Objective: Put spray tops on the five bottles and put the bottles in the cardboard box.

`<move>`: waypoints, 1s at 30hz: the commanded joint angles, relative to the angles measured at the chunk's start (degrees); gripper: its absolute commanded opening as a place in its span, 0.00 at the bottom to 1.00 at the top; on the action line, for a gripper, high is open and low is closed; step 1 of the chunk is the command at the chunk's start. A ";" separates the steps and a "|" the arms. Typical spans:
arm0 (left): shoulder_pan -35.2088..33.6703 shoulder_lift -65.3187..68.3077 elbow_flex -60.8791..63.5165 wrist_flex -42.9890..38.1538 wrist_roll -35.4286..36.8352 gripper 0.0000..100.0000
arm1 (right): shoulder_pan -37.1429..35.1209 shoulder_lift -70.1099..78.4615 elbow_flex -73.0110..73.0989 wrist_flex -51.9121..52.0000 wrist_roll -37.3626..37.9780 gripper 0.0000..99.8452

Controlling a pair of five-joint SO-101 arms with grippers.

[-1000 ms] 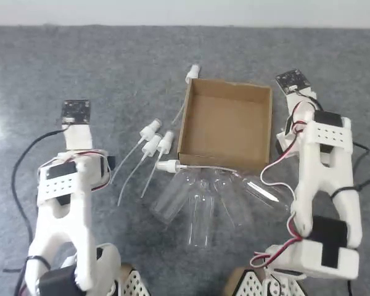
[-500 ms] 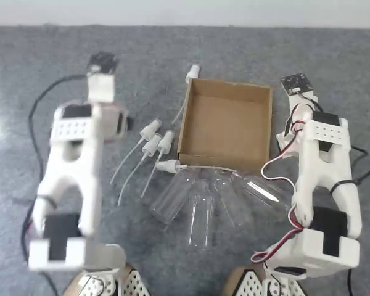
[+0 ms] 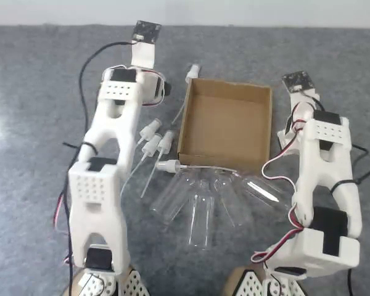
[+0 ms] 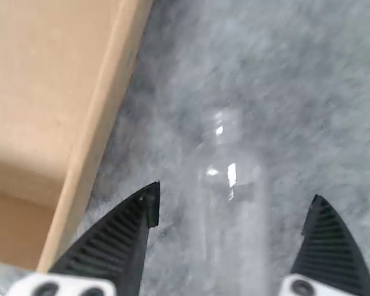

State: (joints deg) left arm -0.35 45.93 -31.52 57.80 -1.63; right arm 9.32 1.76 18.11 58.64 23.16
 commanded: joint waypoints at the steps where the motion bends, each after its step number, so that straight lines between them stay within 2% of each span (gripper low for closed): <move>1: 0.00 4.22 -13.05 0.35 0.88 0.24 | -0.57 -0.66 -9.67 1.45 -3.60 0.32; 6: 1.58 13.45 -26.77 0.35 6.86 0.31 | -6.81 -0.57 -14.42 2.68 -5.10 0.32; 10: 3.25 20.57 -36.18 0.53 7.21 0.32 | -11.30 2.15 -13.71 0.57 -5.54 0.32; 18: 5.36 31.30 -48.57 0.88 6.51 0.32 | -9.80 12.09 -13.80 -4.97 -8.88 0.31; 24: 7.56 34.37 -49.89 0.79 2.73 0.30 | -6.90 13.49 -15.82 -5.05 -8.53 0.13; 28: 7.91 34.81 -49.89 0.70 2.37 0.28 | -4.70 13.58 -17.76 -4.97 -8.26 0.12; 30: 7.91 34.90 -49.89 0.70 2.37 0.27 | -4.53 13.58 -17.76 -4.88 -5.80 0.12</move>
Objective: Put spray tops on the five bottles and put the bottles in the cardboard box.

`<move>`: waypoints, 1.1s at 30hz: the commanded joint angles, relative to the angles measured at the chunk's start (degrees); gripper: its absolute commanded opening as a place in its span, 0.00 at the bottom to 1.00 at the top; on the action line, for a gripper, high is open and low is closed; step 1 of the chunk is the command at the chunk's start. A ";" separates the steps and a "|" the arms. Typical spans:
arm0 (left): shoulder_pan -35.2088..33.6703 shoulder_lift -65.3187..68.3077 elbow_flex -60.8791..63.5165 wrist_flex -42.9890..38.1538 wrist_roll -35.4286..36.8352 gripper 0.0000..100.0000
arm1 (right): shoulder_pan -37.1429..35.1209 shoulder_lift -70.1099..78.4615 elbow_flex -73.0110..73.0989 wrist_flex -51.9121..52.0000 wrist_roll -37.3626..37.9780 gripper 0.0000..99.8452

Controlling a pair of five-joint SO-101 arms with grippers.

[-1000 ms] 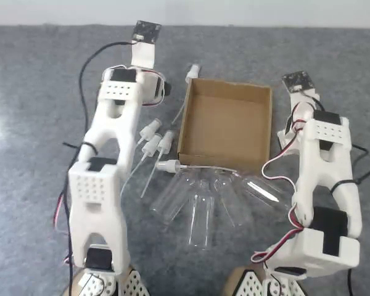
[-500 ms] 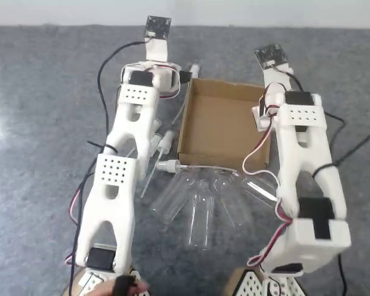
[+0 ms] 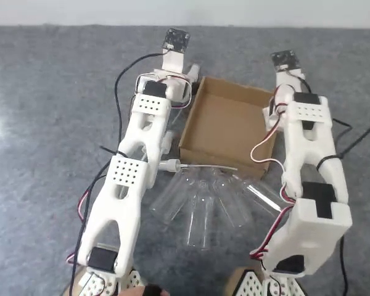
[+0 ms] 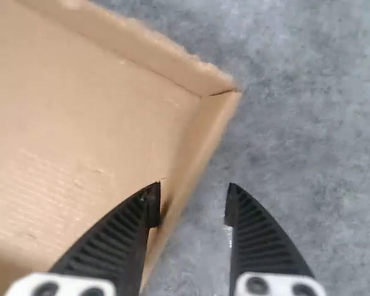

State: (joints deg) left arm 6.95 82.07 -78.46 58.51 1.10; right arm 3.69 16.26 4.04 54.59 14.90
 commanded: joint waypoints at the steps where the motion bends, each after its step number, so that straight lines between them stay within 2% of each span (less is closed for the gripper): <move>1: 0.62 -1.23 -2.86 0.00 -0.35 0.26 | 0.92 -0.84 -3.52 -0.75 3.96 0.12; 5: 0.62 -1.05 -2.77 -0.18 -0.35 0.18 | 0.92 -0.84 -3.34 -0.40 5.36 0.12; 11: 0.26 -1.14 -0.48 -4.57 -0.35 0.10 | 0.92 -0.84 -3.34 -0.40 5.36 0.12; 15: 0.09 -1.67 -0.66 -3.69 -0.35 0.05 | 1.19 -0.84 -3.34 -0.40 5.36 0.12; 18: -0.18 -1.76 -3.21 -0.35 -0.35 0.01 | 1.27 -0.84 -3.34 -0.22 5.45 0.12; 26: -4.04 -1.76 -18.15 16.09 -0.35 0.01 | 1.27 -0.84 -3.43 1.27 5.71 0.12; 33: -8.44 -5.45 -17.63 26.29 -2.64 0.02 | 1.10 -0.84 -3.43 1.36 5.45 0.12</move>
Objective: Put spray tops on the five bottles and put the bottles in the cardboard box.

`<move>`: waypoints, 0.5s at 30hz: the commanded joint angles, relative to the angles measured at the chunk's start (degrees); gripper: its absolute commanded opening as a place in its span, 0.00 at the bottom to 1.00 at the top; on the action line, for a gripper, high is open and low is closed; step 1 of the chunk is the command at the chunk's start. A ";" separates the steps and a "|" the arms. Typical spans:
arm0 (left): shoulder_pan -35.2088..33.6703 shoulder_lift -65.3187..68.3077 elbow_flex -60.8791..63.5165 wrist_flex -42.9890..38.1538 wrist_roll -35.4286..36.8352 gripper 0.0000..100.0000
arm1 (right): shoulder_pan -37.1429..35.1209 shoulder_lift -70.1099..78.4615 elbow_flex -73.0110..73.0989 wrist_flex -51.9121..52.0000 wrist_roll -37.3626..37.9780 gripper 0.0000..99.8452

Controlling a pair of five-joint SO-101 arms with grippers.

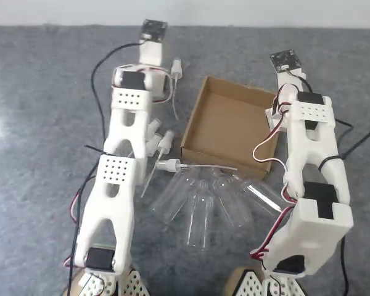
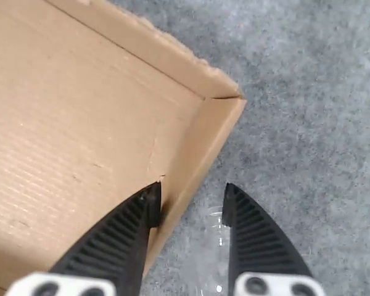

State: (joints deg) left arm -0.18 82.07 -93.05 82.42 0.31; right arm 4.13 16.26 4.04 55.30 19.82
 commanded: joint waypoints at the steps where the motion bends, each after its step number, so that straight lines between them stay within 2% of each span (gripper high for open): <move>1: -1.67 -5.71 -3.03 2.02 -2.20 0.03 | 0.57 -0.84 -3.43 0.66 0.53 0.12; 4: -1.85 -5.54 -3.03 -3.25 1.23 0.14 | 0.40 -0.84 -3.34 0.66 0.44 0.12; 7: -1.05 -4.04 -3.03 -13.27 6.07 0.25 | 0.40 -0.84 -3.34 0.66 0.44 0.12; 11: 1.41 0.26 -2.68 -24.44 6.95 0.25 | 0.31 -0.84 -3.34 0.66 0.44 0.12; 15: 3.08 2.37 3.38 -32.53 6.95 0.25 | 0.31 -0.84 -3.34 0.66 0.44 0.12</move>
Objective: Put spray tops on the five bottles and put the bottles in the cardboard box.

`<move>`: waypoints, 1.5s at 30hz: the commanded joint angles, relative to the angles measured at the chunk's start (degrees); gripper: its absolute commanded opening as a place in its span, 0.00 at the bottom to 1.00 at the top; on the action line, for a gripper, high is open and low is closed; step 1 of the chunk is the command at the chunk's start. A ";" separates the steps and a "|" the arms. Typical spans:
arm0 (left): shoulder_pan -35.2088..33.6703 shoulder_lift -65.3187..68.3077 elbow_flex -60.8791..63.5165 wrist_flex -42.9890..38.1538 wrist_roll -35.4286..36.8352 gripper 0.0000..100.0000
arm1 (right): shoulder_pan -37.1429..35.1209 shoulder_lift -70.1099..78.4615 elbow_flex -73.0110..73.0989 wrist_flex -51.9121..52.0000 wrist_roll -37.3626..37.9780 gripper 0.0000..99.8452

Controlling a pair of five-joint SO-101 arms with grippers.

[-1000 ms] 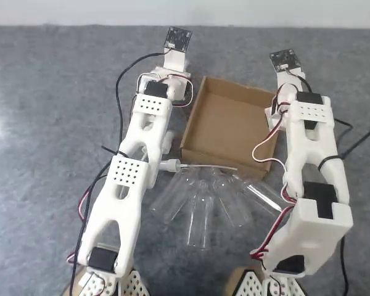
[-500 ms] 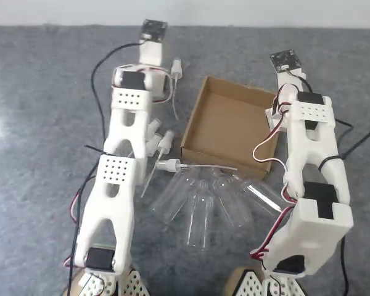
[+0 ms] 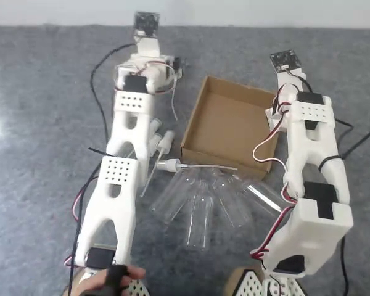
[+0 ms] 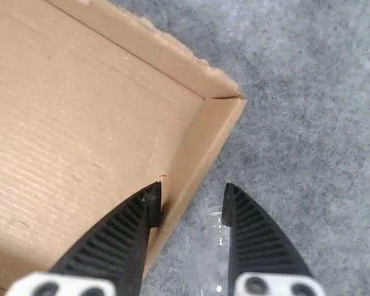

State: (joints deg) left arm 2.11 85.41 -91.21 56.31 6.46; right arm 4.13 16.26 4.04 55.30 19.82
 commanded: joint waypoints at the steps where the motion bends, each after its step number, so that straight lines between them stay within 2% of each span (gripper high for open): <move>1: 1.05 -1.14 3.65 -8.09 0.79 0.25 | 0.31 -0.84 -3.34 0.66 0.44 0.12; 10: 2.64 -5.27 17.19 -13.98 0.70 0.24 | 0.31 -0.84 -3.34 0.66 0.44 0.12; 13: 2.64 -5.19 17.45 -13.36 0.62 0.19 | 0.31 -0.84 -2.73 0.57 0.44 0.12; 16: 2.64 -4.66 17.45 -13.45 -2.90 0.13 | 0.22 -0.92 -1.85 0.48 0.44 0.12; 20: 2.37 -5.01 17.27 -13.10 -4.66 0.00 | 0.57 -0.84 -1.76 0.57 0.44 0.12; 21: 2.29 -5.01 17.27 -12.92 -4.66 0.01 | 0.66 -0.84 -1.76 0.57 0.44 0.12; 27: 1.49 -5.45 10.33 -0.97 -4.84 0.01 | 0.57 -0.84 -1.76 0.57 0.79 0.12; 32: 0.35 -5.45 -5.23 12.31 -4.84 0.01 | 0.31 -1.01 -1.85 0.57 0.79 0.12; 39: -1.14 -12.84 -5.05 22.86 -4.84 0.01 | 0.31 -0.92 -1.85 0.57 0.79 0.12; 45: -2.55 -21.89 -4.88 40.97 -5.01 0.01 | 0.31 -0.92 -1.85 0.75 0.88 0.12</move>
State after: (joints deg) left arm 0.53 71.96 -92.26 88.57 1.89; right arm 4.13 16.26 3.96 55.30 19.91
